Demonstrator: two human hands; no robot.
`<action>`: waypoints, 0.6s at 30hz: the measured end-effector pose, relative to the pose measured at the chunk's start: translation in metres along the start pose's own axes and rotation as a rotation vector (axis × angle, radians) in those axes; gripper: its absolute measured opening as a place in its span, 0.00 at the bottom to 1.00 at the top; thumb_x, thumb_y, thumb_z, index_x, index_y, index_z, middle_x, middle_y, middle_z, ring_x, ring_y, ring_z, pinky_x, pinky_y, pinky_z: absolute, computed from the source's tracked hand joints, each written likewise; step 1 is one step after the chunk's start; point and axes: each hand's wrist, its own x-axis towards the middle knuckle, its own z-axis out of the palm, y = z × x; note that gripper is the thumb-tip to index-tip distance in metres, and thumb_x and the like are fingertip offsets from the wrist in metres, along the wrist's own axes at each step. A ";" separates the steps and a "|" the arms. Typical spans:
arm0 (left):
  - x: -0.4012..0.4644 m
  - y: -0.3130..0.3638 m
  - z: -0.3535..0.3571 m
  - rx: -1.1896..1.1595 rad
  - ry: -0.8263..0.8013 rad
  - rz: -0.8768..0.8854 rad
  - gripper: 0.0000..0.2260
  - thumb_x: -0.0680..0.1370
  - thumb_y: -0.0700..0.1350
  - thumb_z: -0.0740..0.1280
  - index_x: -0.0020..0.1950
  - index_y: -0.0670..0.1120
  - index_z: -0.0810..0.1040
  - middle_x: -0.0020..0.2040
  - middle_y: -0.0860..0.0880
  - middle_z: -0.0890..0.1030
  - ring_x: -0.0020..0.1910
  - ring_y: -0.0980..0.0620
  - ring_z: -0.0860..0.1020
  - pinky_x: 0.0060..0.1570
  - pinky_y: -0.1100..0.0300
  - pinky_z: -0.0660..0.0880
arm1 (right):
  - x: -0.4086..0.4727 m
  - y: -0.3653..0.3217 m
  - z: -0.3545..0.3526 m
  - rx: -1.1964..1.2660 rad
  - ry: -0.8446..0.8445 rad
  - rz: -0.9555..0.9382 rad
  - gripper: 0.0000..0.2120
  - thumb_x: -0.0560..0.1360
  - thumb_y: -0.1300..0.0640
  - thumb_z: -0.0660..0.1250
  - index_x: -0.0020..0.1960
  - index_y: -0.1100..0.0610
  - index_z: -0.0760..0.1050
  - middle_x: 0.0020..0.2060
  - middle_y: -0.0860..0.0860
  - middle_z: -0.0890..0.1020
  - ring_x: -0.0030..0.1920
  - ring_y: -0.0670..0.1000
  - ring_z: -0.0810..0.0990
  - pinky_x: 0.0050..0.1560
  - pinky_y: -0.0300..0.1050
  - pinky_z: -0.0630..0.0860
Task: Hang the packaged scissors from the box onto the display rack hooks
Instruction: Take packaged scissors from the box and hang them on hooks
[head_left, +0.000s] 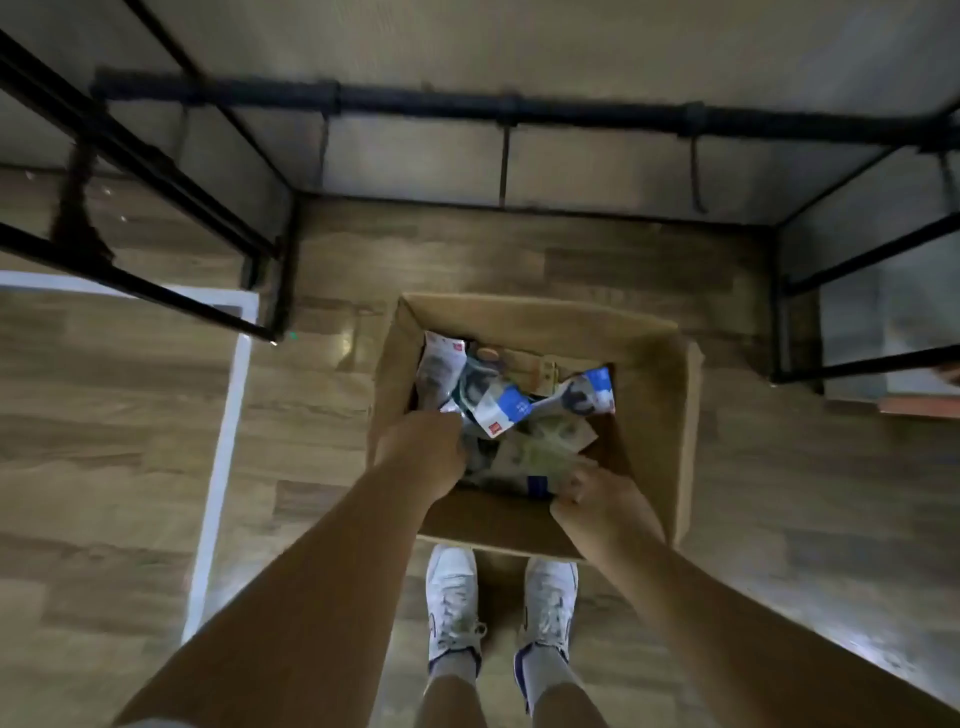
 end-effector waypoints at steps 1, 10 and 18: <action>0.021 -0.002 0.020 -0.046 0.029 0.012 0.11 0.80 0.45 0.58 0.60 0.46 0.74 0.58 0.45 0.77 0.57 0.45 0.75 0.53 0.54 0.73 | 0.023 0.006 0.017 -0.017 -0.023 0.043 0.10 0.76 0.53 0.60 0.56 0.53 0.73 0.52 0.52 0.79 0.52 0.53 0.78 0.47 0.44 0.75; 0.173 -0.013 0.155 0.350 0.075 0.247 0.41 0.76 0.46 0.67 0.77 0.46 0.41 0.77 0.42 0.46 0.76 0.42 0.45 0.72 0.44 0.50 | 0.235 0.037 0.076 -0.047 0.170 -0.154 0.13 0.77 0.59 0.61 0.62 0.54 0.70 0.51 0.52 0.78 0.47 0.50 0.77 0.44 0.44 0.76; 0.251 -0.039 0.216 0.278 0.450 0.388 0.48 0.51 0.44 0.79 0.69 0.45 0.63 0.64 0.38 0.73 0.61 0.38 0.69 0.59 0.47 0.69 | 0.366 0.068 0.080 -0.375 -0.031 -0.263 0.64 0.60 0.46 0.80 0.76 0.49 0.35 0.76 0.54 0.42 0.76 0.60 0.47 0.72 0.57 0.57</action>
